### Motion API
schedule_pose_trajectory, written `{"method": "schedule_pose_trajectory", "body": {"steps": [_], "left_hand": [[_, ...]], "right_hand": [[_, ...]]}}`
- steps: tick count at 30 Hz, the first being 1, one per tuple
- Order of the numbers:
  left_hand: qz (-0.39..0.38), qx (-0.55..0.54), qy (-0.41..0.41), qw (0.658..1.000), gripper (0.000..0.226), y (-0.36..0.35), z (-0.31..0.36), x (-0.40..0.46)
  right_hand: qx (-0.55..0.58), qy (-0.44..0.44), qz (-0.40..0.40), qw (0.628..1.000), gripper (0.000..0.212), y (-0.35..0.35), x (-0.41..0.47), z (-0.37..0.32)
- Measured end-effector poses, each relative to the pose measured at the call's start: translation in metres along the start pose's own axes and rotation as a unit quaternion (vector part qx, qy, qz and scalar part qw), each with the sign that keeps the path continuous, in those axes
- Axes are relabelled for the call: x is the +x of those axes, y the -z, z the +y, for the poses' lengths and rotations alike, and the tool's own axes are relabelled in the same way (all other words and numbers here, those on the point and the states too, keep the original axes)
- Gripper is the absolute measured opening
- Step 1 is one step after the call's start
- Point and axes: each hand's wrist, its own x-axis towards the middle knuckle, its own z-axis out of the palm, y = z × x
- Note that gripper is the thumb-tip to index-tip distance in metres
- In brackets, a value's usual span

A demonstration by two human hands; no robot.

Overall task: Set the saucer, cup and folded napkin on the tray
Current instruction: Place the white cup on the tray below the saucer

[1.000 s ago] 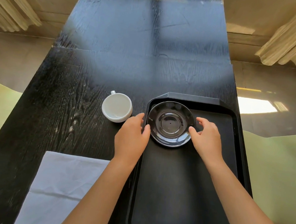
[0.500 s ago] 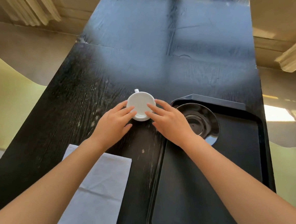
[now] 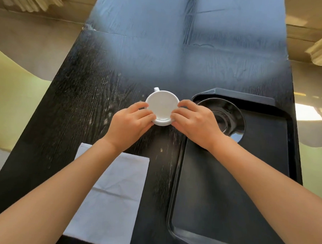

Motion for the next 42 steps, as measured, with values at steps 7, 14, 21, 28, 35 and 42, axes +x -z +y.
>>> {"method": "schedule_pose_trajectory", "body": {"steps": [7,14,21,28,35,42], "left_hand": [[0.067,-0.061,-0.075,0.993,0.009,0.025,0.076,-0.042],[0.012,-0.136,-0.084,0.987,0.007,0.030,0.137,-0.095],[-0.016,-0.142,-0.082,0.986,0.007,0.032,0.164,-0.119],[-0.033,-0.134,-0.084,0.987,0.013,0.026,0.172,-0.132],[-0.138,-0.134,-0.091,0.977,0.033,0.038,0.171,-0.133],[-0.201,-0.150,-0.043,0.967,0.054,0.071,0.159,-0.145]], "right_hand": [[0.043,0.006,0.051,0.998,0.009,0.047,-0.090,-0.047],[0.066,-0.032,0.019,0.997,0.004,0.075,-0.164,-0.100],[0.068,-0.056,-0.006,0.996,0.005,0.077,-0.198,-0.129],[0.055,-0.068,-0.045,0.995,0.008,0.077,-0.205,-0.137],[0.064,-0.113,-0.056,0.990,0.007,0.082,-0.203,-0.147],[0.058,-0.194,-0.136,0.970,0.028,0.103,-0.186,-0.163]]}}
